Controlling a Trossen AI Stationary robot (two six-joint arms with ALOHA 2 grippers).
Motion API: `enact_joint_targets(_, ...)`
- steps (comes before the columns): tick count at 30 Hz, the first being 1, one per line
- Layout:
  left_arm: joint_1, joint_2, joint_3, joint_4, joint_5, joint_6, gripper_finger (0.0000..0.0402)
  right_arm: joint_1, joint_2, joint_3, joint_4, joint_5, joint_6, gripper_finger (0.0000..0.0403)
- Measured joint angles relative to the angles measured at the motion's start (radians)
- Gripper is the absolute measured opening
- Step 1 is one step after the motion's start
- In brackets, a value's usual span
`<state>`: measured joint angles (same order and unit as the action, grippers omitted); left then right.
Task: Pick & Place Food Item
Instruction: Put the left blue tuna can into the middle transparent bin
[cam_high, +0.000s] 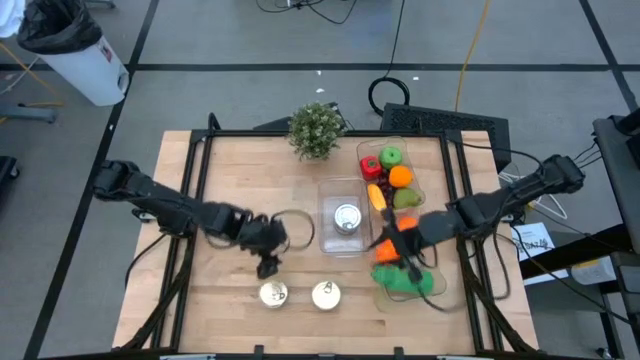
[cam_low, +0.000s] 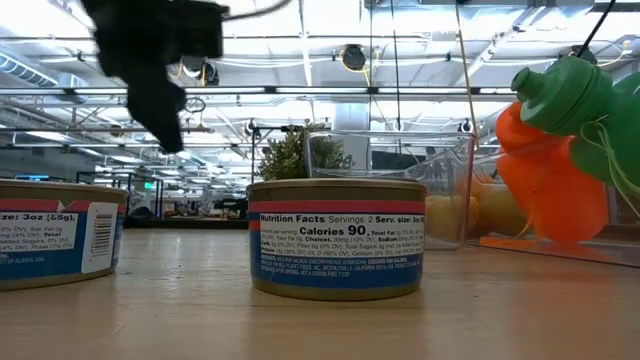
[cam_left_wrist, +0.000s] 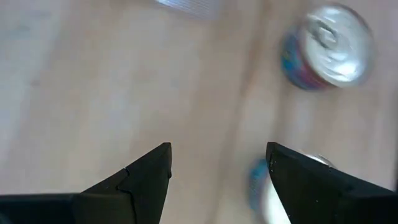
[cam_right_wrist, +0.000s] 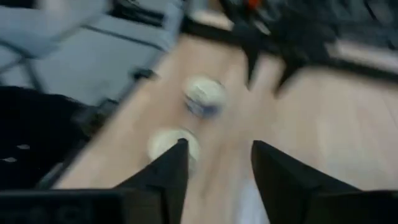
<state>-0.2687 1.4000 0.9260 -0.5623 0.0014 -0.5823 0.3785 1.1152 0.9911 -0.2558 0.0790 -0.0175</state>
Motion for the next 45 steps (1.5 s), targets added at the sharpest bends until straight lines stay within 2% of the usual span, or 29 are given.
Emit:
enact_joint_targets(4, -0.158, 0.001, 0.0, 0.026, -0.033, -0.045, 0.0269, 0.089, 0.001, -0.06, 0.196, -0.035, -0.12, 0.0193)
enact_joint_targets(8, -0.291, 0.001, 0.0, 0.014, -0.2, -0.097, 0.0269, 0.133, 0.002, -0.15, 0.34, -0.029, -0.186, 0.0208)
enact_joint_targets(12, -0.362, 0.014, 0.0, 0.043, -0.279, -0.272, 0.0269, 0.142, 0.002, -0.256, 0.515, -0.03, -0.215, 0.0212)
enact_joint_targets(16, -0.36, 0.029, 0.0, 0.037, -0.316, -0.411, 0.0269, 0.14, 0.002, -0.314, 0.649, -0.027, -0.237, 0.0209)
enact_joint_targets(21, -0.358, 0.134, 0.0, 0.001, -0.183, -0.412, 0.0275, 0.147, 0.001, -0.317, 0.664, -0.027, -0.233, 0.0212)
enact_joint_targets(24, -0.346, 0.2, 0.001, -0.064, -0.173, -0.422, 0.0296, 0.156, 0.001, -0.317, 0.671, -0.028, -0.234, 0.0217)
enact_joint_targets(29, -0.333, 0.237, 0.005, -0.091, -0.163, -0.345, 0.0342, 0.16, 0.001, -0.317, 0.671, -0.028, -0.233, 0.0213)
enact_joint_targets(34, -0.316, 0.206, 0.005, -0.096, -0.161, -0.23, 0.0368, 0.16, 0.001, -0.317, 0.666, -0.028, -0.233, 0.0207)
enact_joint_targets(38, -0.303, 0.165, 0.002, -0.112, -0.218, -0.234, 0.0367, 0.16, 0.001, -0.317, 0.663, -0.028, -0.234, 0.0207)
enact_joint_targets(45, -0.282, 0.164, 0.002, -0.098, -0.232, -0.139, 0.0349, 0.16, 0.001, -0.317, 0.658, -0.028, -0.231, 0.0205)
